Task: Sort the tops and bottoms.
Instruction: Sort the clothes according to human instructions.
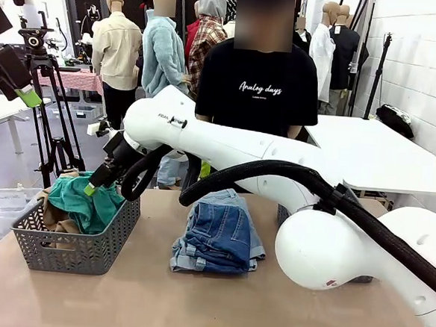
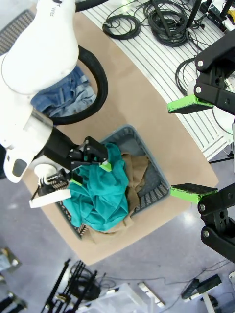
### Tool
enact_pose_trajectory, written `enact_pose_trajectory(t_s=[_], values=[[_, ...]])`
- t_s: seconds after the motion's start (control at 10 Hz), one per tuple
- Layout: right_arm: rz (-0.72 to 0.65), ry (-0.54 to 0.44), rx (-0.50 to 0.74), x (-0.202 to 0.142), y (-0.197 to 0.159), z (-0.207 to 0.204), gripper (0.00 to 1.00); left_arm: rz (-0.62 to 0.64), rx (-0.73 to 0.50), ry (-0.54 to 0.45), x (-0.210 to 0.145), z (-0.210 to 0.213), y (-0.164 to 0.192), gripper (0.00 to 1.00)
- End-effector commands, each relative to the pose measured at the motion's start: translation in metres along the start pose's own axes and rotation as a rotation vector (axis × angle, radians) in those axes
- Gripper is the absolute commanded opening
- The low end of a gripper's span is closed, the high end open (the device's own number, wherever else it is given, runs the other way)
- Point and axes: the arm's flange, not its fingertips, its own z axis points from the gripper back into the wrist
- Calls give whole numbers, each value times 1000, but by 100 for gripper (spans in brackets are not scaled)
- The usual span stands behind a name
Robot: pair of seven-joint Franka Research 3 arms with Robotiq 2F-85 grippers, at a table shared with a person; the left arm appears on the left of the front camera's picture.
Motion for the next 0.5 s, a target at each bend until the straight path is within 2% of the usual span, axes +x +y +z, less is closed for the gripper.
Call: enact_pose_trajectory(t_s=[0.0, 0.3, 0.4], values=[[-33, 47, -16, 55, -12, 0, 100, -1, -2, 3, -1, 1, 0, 75], [-80, 15, -60, 67, 1, 41, 100, -1, -2, 3, -1, 1, 0, 75], [-27, -2, -15, 21, 20, 29, 100, -1, -2, 3, -1, 1, 0, 75]])
